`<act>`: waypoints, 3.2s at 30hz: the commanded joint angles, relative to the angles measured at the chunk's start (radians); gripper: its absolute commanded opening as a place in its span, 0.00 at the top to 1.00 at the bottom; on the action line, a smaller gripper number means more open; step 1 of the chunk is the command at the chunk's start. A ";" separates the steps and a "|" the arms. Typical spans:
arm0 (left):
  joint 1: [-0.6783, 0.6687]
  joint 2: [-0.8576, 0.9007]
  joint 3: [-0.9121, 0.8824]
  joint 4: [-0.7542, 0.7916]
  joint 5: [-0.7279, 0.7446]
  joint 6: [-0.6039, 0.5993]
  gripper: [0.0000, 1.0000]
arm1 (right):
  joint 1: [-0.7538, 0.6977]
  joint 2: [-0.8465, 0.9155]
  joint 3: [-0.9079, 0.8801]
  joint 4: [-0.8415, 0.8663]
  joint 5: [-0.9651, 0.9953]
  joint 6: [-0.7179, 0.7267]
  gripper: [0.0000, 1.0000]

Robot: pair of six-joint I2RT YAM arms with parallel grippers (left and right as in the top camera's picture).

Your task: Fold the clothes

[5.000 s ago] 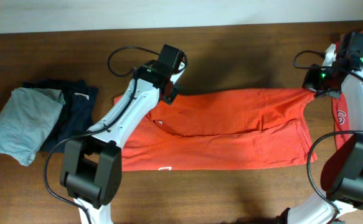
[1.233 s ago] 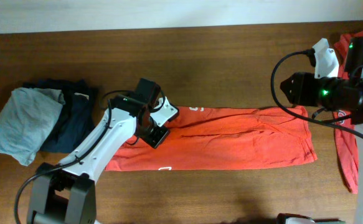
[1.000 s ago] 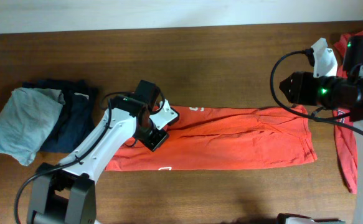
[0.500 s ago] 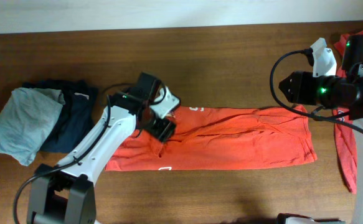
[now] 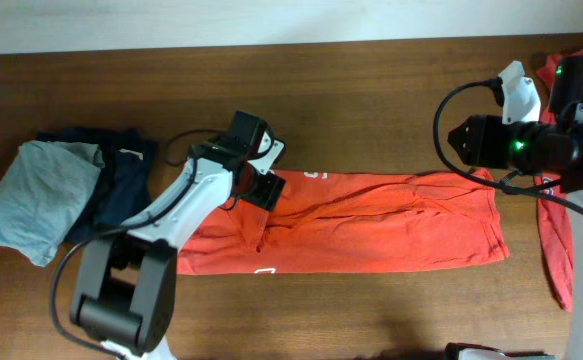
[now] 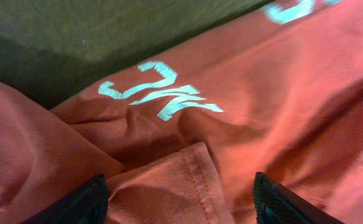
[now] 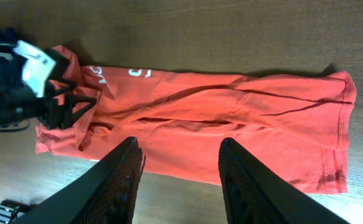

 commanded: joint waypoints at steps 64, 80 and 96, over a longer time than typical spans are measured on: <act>-0.038 0.080 0.363 -0.585 -0.261 -0.147 0.79 | 0.007 0.003 0.005 0.005 0.010 -0.007 0.56; -0.038 0.084 0.278 -0.471 -0.200 -0.147 0.44 | 0.007 0.003 0.005 0.010 0.009 -0.007 0.56; -0.034 0.047 0.179 -0.486 -0.335 -0.357 0.99 | 0.007 0.003 0.005 0.008 0.009 -0.007 0.56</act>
